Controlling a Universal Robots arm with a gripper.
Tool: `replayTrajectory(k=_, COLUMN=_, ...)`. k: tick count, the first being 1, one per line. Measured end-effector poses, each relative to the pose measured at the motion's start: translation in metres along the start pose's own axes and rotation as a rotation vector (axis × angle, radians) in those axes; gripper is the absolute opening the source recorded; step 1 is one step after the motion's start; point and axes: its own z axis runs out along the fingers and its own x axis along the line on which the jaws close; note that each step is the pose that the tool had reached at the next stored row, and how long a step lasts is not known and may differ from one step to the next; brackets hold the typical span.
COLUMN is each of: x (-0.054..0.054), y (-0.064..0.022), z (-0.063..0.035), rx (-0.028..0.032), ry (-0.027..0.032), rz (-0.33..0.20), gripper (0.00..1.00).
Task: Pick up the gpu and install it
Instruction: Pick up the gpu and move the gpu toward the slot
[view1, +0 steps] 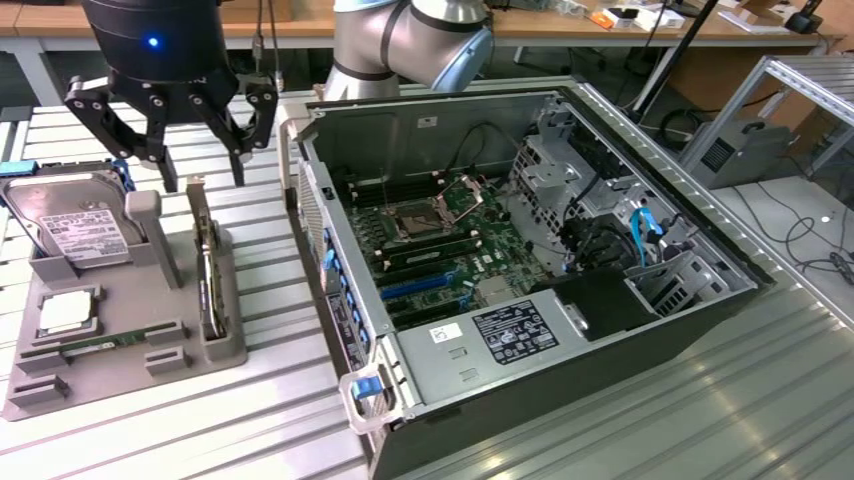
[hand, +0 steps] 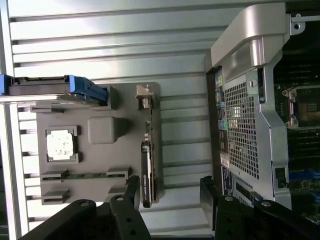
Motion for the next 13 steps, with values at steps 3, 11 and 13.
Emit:
replayTrajectory(k=3, x=0.0, y=-0.0002, z=0.0033, rx=-0.0028, ry=0.0002, rz=0.0, gripper=0.6)
replayTrajectory(k=11, x=0.0, y=-0.0021, z=0.012, rx=-0.0049, ry=0.0005, rz=0.0, gripper=0.51)
replayTrajectory(k=13, x=0.001, y=-0.003, z=0.0133, rx=-0.0052, ry=0.0009, rz=-0.011, gripper=0.51)
